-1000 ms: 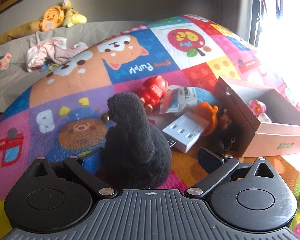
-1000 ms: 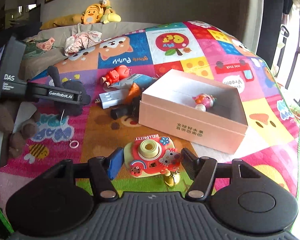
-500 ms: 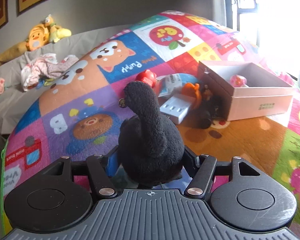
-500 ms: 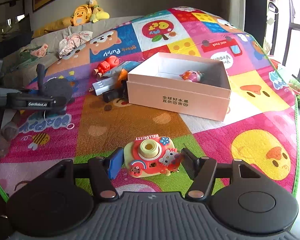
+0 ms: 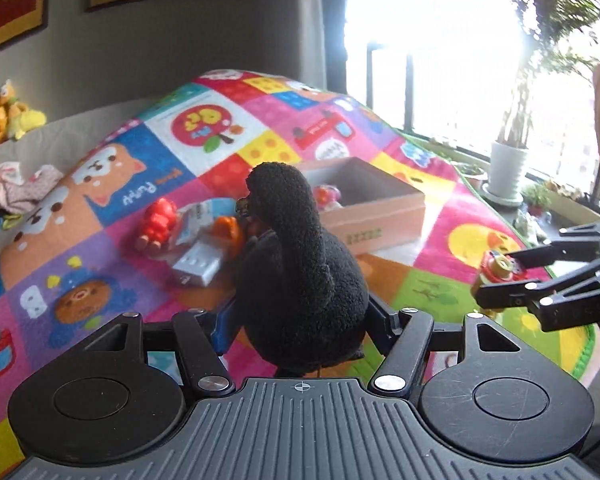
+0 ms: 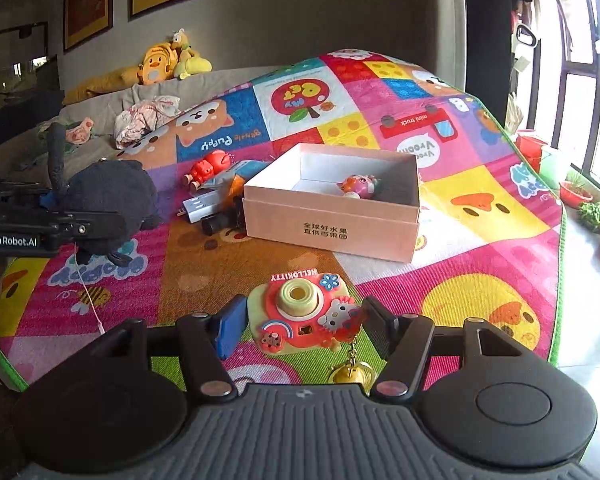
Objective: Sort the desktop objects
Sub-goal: 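Grasp the black plush cat with the left tool while the right tool grasps the Hello Kitty keychain, then lift the plush cat with the left tool and drop it into the box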
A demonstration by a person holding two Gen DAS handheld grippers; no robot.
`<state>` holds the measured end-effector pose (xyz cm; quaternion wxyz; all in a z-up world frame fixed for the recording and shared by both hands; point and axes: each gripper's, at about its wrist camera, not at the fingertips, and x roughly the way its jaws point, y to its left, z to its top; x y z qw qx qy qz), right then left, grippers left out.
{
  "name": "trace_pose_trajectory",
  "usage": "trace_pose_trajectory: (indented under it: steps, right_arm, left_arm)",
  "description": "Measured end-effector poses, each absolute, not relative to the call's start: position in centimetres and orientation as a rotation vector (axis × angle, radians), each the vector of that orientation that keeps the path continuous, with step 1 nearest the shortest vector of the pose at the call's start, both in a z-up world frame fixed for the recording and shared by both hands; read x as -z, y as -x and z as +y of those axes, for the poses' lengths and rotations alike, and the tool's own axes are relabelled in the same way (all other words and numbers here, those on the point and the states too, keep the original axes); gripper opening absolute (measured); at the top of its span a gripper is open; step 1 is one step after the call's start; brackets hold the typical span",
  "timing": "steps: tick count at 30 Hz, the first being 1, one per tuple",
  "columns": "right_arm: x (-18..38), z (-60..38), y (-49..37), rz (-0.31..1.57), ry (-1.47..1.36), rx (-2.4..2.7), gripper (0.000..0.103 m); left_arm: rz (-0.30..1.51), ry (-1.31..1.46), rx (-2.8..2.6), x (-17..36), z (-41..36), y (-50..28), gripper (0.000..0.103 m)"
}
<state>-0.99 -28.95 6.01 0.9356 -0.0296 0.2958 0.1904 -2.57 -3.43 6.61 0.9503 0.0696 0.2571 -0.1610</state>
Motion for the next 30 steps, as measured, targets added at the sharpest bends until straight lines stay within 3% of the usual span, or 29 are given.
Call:
trace_pose_trajectory:
  steps: [7,11,17,23,30]
  right_arm:
    - [-3.1,-28.7,1.4,0.659,0.09,-0.361,0.063]
    - [-2.4,-28.8,1.2,0.668,0.078,-0.356,0.063]
    - [-1.7,-28.4,1.4,0.663,0.09,-0.337,0.08]
    - [-1.8,-28.5,1.7,0.651,0.091,-0.333,0.085]
    - [-2.0,-28.2,1.6,0.648,0.106,-0.327,0.086]
  left_arm:
    - [0.642,-0.223,0.356,-2.9,-4.6,3.1,0.073]
    - [0.63,-0.255,0.33,-2.7,-4.2,3.9,0.084]
    - [0.638,-0.326,0.289,-2.5,-3.2,4.8,0.097]
    - [0.644,-0.34,0.26,-3.3,-1.2,5.8,0.097]
    - [0.666,-0.149,0.322,-5.1,0.2,6.3,0.097]
